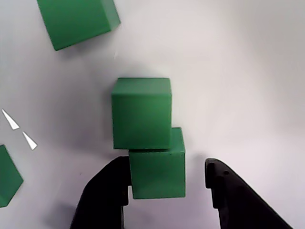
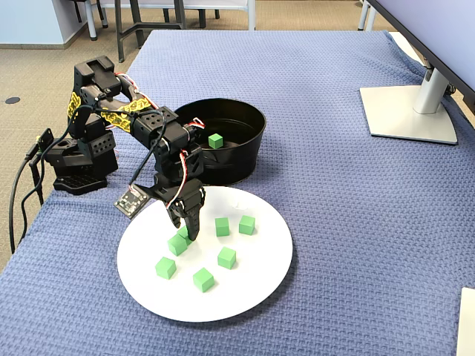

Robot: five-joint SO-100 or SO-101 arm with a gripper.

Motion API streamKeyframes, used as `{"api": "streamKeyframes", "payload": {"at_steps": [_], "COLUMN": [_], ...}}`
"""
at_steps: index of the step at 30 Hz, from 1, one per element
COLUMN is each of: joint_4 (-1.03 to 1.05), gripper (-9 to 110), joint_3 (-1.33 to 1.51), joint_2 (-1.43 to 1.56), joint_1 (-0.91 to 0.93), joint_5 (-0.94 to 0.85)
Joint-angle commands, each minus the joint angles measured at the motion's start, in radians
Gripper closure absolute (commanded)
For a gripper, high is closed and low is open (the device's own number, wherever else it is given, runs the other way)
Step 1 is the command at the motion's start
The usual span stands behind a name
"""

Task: Pick up the green cubes from the white plate and place them in the black recipient

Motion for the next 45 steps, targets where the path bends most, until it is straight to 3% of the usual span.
{"api": "streamKeyframes", "payload": {"at_steps": [1, 3, 10, 21, 28, 36, 39, 45], "joint_4": [-0.012, -0.014, -0.003, 0.190, 0.233, 0.026, 0.002, 0.067], "gripper": [94, 101, 101, 101, 101, 101, 77, 69], "joint_3": [-0.051, -0.051, -0.037, -0.032, -0.018, 0.176, 0.178, 0.097], "joint_2": [0.014, 0.018, 0.092, 0.621, 0.792, 0.680, 0.664, 0.713], "joint_1": [-0.005, -0.003, -0.002, -0.100, -0.454, -0.830, -0.864, -0.741], "joint_5": [-0.014, -0.014, -0.020, 0.080, 0.245, 0.368, 0.371, 0.190]}}
